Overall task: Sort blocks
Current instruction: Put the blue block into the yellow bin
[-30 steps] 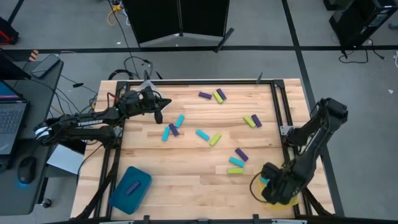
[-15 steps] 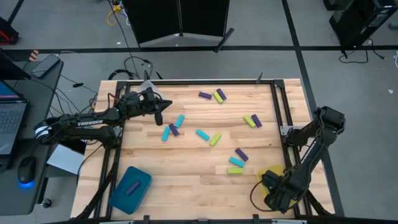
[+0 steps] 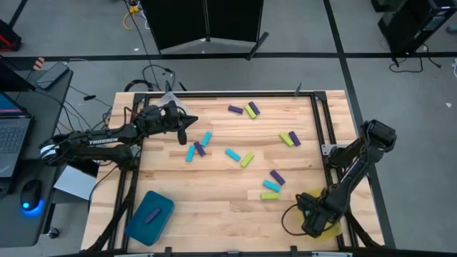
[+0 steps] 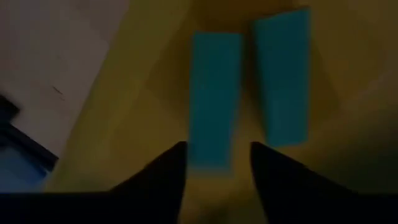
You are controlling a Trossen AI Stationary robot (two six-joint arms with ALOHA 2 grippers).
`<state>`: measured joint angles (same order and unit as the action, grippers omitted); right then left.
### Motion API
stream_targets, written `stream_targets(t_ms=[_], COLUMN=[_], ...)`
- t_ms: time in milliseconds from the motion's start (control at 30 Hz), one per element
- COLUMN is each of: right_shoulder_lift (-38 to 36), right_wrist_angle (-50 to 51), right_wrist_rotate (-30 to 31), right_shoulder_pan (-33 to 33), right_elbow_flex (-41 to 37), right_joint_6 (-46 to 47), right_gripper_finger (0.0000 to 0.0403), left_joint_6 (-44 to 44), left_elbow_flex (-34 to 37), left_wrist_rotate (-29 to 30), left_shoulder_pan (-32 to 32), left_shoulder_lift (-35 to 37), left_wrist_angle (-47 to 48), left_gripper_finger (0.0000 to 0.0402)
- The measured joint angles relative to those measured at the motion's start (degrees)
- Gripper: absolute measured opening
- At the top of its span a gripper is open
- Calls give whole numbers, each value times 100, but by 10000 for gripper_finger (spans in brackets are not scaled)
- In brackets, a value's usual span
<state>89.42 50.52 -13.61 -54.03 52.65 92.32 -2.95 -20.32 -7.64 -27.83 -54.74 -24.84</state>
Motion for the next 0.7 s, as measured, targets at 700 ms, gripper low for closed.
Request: stream_targets(t_ms=[700], right_shoulder_lift=[-1634], right_wrist_angle=[2614], right_wrist_rotate=[2535], right_shoulder_pan=[2444], right_elbow_flex=[1335], right_joint_6=[-3924], right_gripper_finger=[125], left_joint_6=[124], left_elbow_flex=[0], left_wrist_rotate=[-277], left_shoulder_pan=[11], left_shoulder_lift=[-1], left_wrist_angle=[70], left_gripper_finger=[19])
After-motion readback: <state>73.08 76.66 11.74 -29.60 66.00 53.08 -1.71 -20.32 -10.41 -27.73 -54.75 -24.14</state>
